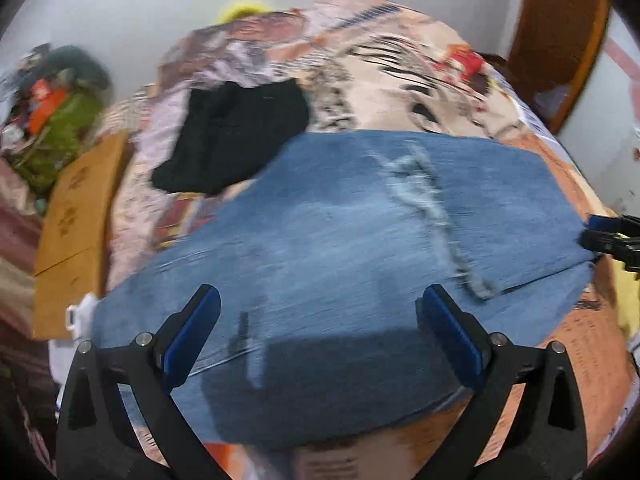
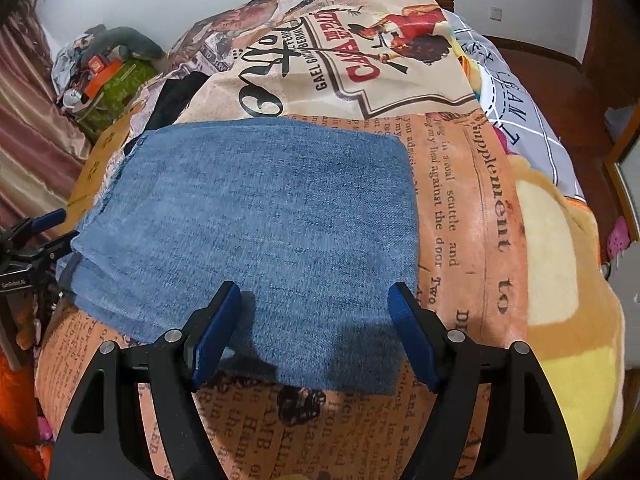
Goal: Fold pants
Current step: 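Lay the hem flat over the jeans and open the right gripper, then grasp the jeans waistband with the left gripper and lift it up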
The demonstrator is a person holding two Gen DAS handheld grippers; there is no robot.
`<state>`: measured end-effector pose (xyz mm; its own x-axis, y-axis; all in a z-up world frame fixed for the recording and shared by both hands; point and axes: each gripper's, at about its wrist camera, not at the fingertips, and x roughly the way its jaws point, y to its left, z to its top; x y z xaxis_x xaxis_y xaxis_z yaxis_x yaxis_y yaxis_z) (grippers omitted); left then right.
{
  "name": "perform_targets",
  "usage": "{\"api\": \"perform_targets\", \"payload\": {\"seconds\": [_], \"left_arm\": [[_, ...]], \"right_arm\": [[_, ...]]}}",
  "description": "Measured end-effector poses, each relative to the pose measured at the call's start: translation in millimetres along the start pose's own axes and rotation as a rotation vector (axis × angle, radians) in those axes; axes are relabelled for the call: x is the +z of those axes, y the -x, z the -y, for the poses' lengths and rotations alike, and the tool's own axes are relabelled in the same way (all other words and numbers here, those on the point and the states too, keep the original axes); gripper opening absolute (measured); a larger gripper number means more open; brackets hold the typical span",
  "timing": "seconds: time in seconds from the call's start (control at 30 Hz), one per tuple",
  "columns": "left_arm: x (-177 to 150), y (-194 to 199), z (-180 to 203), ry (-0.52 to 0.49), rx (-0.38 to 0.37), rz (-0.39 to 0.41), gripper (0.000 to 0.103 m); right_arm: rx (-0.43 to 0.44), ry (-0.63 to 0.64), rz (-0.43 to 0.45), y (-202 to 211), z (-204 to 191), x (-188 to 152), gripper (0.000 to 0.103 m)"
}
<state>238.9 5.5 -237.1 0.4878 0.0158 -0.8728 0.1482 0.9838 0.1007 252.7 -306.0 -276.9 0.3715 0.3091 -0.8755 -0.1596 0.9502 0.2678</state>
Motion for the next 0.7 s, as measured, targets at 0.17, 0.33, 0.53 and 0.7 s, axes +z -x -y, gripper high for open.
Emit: {"api": "perform_targets", "payload": {"seconds": [0.17,0.33,0.53,0.7], "left_arm": [[-15,25,-59,0.197,0.004,0.076,0.102],[-32,46,-111,0.345,0.080,0.161,0.102],[-64,42,-153,0.441,0.123,0.116,0.102],[-100,21,-186,0.566,0.032,0.009,0.102]], "right_arm": [[0.009,0.045,0.028,13,-17,9,0.073],[0.033,0.116,0.107,30,-52,29,0.073],[0.097,0.179,0.151,23,-101,45,0.074],[0.117,0.218,0.077,-11,-129,44,0.074]]}}
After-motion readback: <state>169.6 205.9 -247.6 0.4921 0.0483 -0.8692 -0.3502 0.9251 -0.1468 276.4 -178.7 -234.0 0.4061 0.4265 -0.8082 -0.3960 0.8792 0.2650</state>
